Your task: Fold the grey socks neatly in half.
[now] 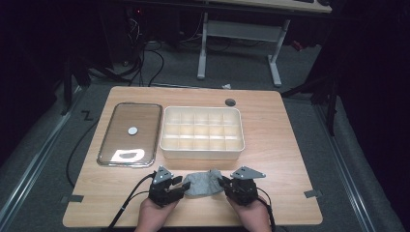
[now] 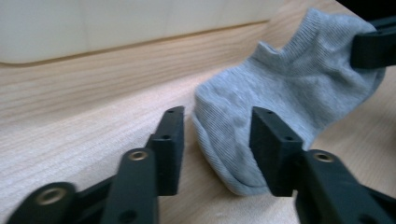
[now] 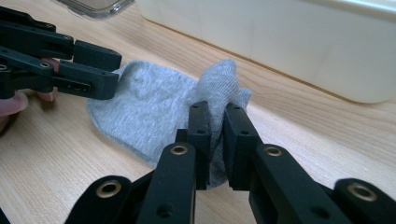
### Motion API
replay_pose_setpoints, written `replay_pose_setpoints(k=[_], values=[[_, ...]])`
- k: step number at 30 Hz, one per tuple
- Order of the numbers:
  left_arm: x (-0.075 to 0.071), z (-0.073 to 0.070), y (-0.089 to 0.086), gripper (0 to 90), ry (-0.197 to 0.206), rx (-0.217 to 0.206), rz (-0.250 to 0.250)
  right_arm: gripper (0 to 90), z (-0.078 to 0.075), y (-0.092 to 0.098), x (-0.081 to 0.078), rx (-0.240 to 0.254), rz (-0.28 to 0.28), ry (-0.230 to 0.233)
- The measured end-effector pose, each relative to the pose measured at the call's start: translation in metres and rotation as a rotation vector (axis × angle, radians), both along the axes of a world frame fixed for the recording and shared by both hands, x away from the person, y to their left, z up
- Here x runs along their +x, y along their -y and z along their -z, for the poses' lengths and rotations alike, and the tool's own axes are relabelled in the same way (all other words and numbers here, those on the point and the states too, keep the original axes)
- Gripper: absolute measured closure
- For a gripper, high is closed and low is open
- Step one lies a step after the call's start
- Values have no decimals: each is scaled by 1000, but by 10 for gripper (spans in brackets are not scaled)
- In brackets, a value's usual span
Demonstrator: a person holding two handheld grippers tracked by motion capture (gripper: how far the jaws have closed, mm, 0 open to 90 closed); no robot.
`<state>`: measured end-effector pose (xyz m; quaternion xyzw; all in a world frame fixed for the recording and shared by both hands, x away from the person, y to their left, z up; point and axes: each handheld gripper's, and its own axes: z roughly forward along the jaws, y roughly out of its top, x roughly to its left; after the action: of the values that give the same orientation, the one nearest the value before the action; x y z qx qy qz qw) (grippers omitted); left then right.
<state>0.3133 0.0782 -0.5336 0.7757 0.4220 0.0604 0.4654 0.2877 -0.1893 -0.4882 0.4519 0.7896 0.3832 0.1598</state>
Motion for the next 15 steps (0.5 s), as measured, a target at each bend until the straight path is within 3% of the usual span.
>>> replay_pose_setpoints(k=[2,5,15], values=[[-2,0,-1,737,16,-14,-10,828,-2,-7,-1,-16,4,2],[-3,0,0,783,22,-9,0,828,-3,-16,-2,-37,0,12],[-4,1,-1,783,13,-13,29,821,-1,-48,0,-66,-64,21]])
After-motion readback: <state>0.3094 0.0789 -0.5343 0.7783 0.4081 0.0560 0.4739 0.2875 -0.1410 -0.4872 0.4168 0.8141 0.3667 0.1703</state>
